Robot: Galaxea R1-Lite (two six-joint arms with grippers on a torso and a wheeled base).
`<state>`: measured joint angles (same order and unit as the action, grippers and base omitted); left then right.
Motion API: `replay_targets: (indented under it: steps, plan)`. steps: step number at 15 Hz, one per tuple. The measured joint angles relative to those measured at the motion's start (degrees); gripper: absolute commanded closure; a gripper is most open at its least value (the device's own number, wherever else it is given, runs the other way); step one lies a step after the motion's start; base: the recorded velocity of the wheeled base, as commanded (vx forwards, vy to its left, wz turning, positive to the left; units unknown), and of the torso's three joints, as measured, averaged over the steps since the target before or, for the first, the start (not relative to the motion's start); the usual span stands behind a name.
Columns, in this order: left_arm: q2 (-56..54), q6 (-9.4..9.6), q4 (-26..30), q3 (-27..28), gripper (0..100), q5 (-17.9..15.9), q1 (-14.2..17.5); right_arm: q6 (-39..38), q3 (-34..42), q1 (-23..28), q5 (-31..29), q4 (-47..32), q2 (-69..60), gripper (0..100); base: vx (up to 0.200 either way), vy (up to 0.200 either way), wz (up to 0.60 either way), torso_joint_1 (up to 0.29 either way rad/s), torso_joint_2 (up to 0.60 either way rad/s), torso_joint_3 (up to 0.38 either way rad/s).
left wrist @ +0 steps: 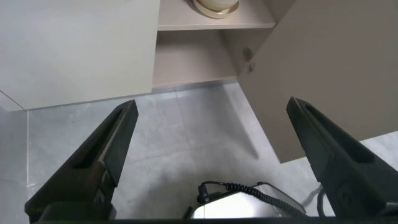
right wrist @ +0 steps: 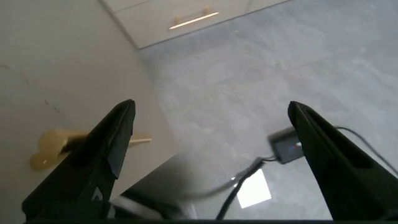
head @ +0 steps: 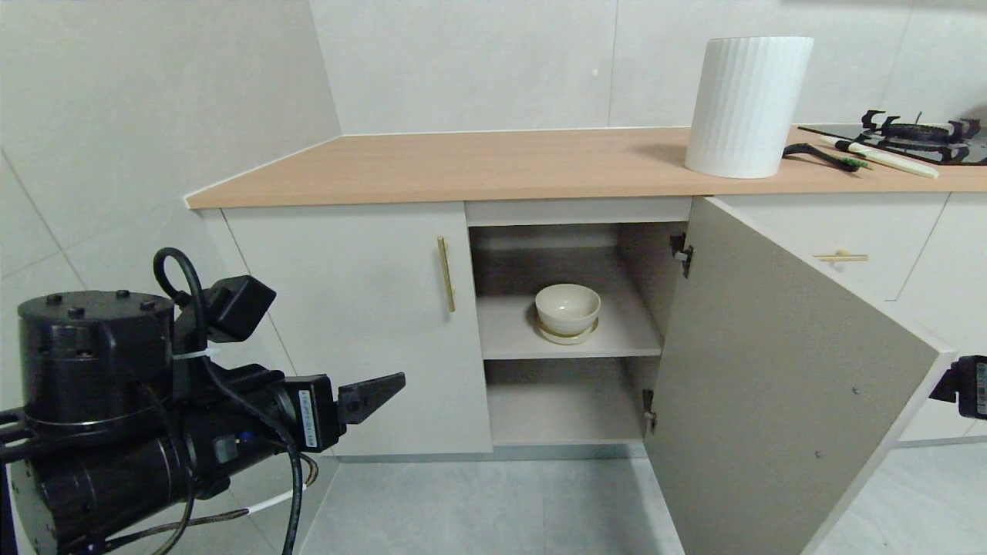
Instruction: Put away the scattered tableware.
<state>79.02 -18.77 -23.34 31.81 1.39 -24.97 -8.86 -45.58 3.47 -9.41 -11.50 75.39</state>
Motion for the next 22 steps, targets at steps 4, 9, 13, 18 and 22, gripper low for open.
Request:
replay_targets:
  steps: [4,9,13,18,22]
  plan:
    - [0.00,0.00,0.00,0.09,0,0.05,0.00,-3.17,0.85,-5.12,-0.11,-0.05,0.05,0,0.000,0.000,0.00,0.000,0.00,0.000]
    - [-0.05,0.00,0.00,0.09,0,0.06,0.00,-10.11,1.60,-14.85,-0.11,0.37,0.77,0,0.000,0.000,0.00,0.000,0.00,0.000]
    - [-0.09,-0.11,-0.09,0.13,0,0.09,0.00,-12.75,1.65,-21.30,-0.06,4.24,3.15,0,0.000,0.000,0.00,0.000,0.00,0.000]
    - [-0.16,-0.11,-0.18,0.20,0,0.16,0.00,-12.42,-2.60,-27.12,-0.02,9.86,11.26,0,0.000,0.000,0.00,0.000,0.00,0.000]
    - [-0.72,-0.13,-0.20,0.35,0,0.24,0.00,-11.28,-11.72,-30.12,0.05,10.33,19.74,0,0.000,0.000,0.00,0.000,0.00,0.000]
